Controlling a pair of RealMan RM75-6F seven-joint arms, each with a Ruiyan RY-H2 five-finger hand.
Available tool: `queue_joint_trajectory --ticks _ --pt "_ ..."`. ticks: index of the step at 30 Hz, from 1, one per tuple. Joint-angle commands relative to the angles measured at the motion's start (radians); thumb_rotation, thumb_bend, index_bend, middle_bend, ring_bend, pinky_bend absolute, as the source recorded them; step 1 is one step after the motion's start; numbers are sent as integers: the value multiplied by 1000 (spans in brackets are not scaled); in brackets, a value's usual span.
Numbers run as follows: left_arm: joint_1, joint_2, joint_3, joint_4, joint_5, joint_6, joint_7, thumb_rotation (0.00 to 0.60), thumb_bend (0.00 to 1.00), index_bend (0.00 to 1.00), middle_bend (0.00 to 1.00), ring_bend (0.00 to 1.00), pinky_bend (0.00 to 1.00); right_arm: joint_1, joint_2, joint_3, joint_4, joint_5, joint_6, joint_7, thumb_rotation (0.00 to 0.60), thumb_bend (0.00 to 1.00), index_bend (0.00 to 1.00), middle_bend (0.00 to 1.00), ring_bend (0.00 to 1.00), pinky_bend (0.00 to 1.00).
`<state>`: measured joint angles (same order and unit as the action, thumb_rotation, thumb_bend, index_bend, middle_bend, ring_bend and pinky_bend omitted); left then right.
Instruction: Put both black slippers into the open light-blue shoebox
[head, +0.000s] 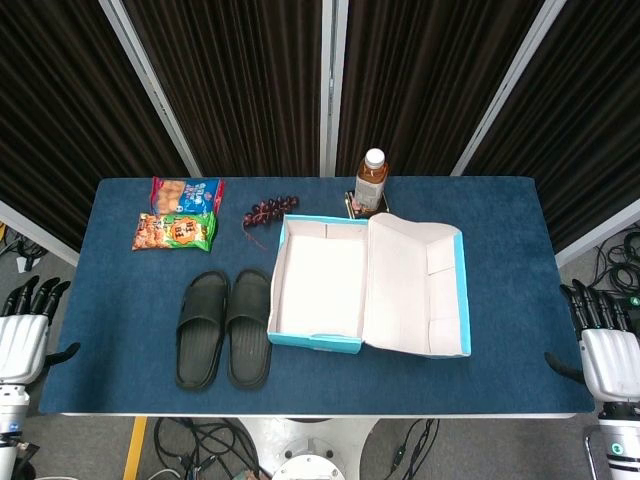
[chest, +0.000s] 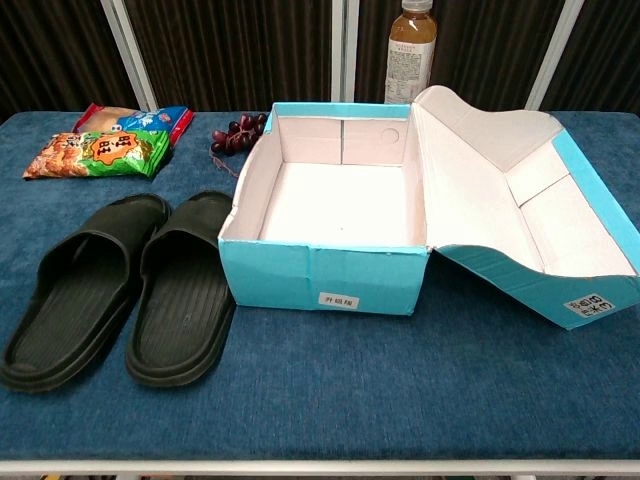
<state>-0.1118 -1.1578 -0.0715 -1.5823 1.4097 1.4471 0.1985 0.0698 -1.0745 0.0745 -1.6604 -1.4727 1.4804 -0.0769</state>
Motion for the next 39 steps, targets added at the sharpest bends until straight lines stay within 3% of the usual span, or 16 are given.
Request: queue_joint_trajectory --ticks 1,15,18,21,23,26,28,32,39 --pt "-9 0 2 -5 -14 -23 9 600 0 132 104 23 125 4 1 3 0 5 -6 0 600 26 0 0 0 0" --pt "-74 29 -32 -40 -22 -89 9 600 0 143 104 28 143 2 12 12 11 -1 9 22 600 26 0 0 0 0" --pt "-128 46 -61 -45 -39 -161 -31 600 0 150 104 116 323 4 27 16 6 -11 20 17 600 26 0 0 0 0" --pt "-198 62 -98 -56 -53 -248 -87 600 0 154 120 269 543 6 45 22 -6 -17 26 7 600 26 0 0 0 0" --pt "-242 61 -116 -59 -58 -298 -105 600 0 156 135 385 619 9 54 25 -14 -21 28 1 600 26 0 0 0 0" --pt "-316 37 -140 -57 -79 -389 -133 600 0 155 136 539 666 13 63 27 -17 -32 31 -5 600 26 0 0 0 0" --pt "-367 16 -152 -58 -105 -458 -142 600 0 155 136 588 712 13 69 25 -17 -34 30 -1 600 26 0 0 0 0" --pt "-448 -33 -172 -58 -165 -554 -142 600 0 154 136 618 788 10 77 21 -11 -34 28 10 600 26 0 0 0 0" --pt "-549 -121 -157 -57 -327 -661 -35 600 0 128 107 623 816 9 80 15 11 -30 18 46 600 26 0 0 0 0"
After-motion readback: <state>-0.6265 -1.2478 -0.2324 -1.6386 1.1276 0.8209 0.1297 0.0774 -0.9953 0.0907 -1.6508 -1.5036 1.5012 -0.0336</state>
